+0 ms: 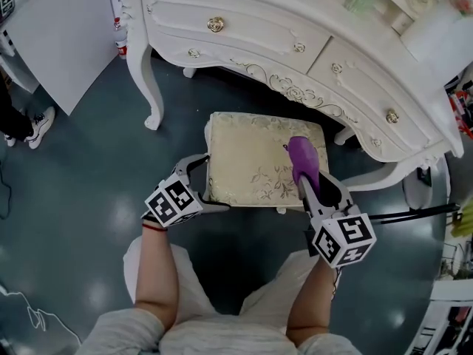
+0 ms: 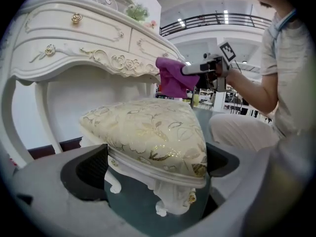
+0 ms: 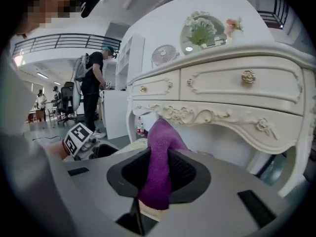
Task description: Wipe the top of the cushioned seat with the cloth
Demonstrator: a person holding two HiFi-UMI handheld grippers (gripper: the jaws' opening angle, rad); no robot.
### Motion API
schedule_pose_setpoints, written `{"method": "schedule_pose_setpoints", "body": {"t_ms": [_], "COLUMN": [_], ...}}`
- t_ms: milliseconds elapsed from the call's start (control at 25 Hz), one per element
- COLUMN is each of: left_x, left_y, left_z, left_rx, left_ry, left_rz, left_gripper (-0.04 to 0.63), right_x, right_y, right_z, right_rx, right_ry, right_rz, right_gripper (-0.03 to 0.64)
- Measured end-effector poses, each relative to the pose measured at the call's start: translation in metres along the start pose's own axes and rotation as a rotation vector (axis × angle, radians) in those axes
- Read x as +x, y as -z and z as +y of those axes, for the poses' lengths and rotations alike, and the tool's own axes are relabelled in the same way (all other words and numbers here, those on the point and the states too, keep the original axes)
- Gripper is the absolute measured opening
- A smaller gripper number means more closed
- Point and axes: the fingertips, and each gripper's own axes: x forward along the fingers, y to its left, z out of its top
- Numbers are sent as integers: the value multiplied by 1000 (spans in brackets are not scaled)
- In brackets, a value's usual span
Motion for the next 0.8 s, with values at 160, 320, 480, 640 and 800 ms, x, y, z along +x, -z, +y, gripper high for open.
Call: {"method": "schedule_pose_setpoints", "body": {"t_ms": [160, 320, 480, 640, 800], "left_x": [0, 1, 1, 1, 1], "left_y": [0, 0, 0, 0, 0], "left_z": [0, 0, 0, 0, 0], "left_rx": [-1, -1, 0, 0, 1], "left_ry": [-2, -2, -3, -2, -2], "left_rz": [3, 5, 9, 7, 6], "left_gripper": [591, 591, 591, 591, 591], "right_x": [-19, -32, -31, -22, -18], "right_y": [34, 65, 91, 105, 107], "right_z": [-50, -86, -102, -96, -89], "right_rx": [-6, -41, -85, -95, -157], "right_ry": [151, 285, 370, 383, 409], "right_rz": [84, 180, 275, 307, 331], "right_gripper": [87, 87, 87, 87, 87]}}
